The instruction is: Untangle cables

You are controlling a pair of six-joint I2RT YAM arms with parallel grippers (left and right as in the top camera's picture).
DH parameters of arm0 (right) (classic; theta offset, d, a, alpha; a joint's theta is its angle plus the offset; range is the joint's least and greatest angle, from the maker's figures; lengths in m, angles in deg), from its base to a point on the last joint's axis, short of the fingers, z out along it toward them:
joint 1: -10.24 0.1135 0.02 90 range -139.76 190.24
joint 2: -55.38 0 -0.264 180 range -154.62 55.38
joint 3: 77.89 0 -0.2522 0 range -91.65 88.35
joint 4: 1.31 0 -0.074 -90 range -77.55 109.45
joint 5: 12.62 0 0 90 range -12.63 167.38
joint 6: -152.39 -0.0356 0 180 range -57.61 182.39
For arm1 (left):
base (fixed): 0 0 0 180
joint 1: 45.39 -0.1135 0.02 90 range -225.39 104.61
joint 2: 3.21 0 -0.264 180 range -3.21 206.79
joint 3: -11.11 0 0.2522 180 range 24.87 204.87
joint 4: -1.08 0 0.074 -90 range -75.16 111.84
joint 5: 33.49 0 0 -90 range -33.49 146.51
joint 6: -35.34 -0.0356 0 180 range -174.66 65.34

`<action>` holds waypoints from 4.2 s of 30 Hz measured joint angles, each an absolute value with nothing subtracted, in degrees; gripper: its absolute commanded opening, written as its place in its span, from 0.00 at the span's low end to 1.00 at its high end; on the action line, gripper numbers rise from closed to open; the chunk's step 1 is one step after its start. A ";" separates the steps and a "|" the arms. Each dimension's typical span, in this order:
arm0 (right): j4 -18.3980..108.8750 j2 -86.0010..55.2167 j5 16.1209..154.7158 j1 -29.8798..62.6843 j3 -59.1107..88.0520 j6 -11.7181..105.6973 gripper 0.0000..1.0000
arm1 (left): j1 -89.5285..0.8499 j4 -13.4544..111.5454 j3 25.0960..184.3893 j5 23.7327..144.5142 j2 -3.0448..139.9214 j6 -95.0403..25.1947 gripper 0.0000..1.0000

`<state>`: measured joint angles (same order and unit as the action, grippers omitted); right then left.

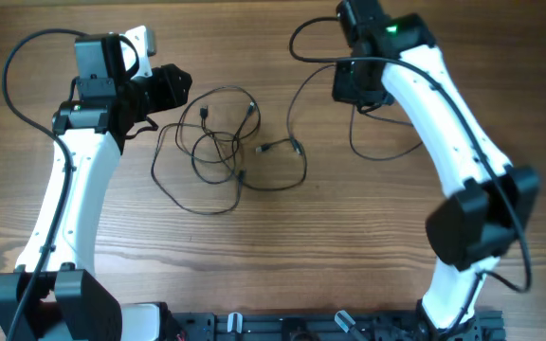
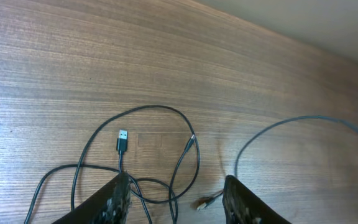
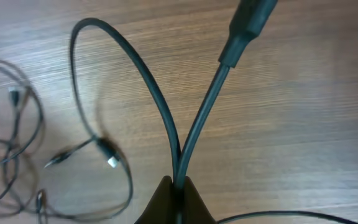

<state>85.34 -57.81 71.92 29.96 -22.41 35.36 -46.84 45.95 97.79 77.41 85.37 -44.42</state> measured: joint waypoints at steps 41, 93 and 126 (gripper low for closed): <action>60.46 -49.67 74.19 -12.85 -23.48 46.27 0.04 | -42.54 48.36 97.79 77.41 85.37 -44.40 0.45; 30.78 -83.42 77.41 -26.62 -27.24 61.26 0.04 | -25.51 45.69 97.79 77.39 85.39 -43.98 0.47; 46.01 -83.36 75.29 -26.62 -43.33 55.93 1.00 | -25.51 45.71 97.79 77.15 85.39 -44.05 0.47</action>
<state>46.01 -83.36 75.29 -26.62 -43.33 55.93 -25.51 45.71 97.79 77.15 85.39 -44.05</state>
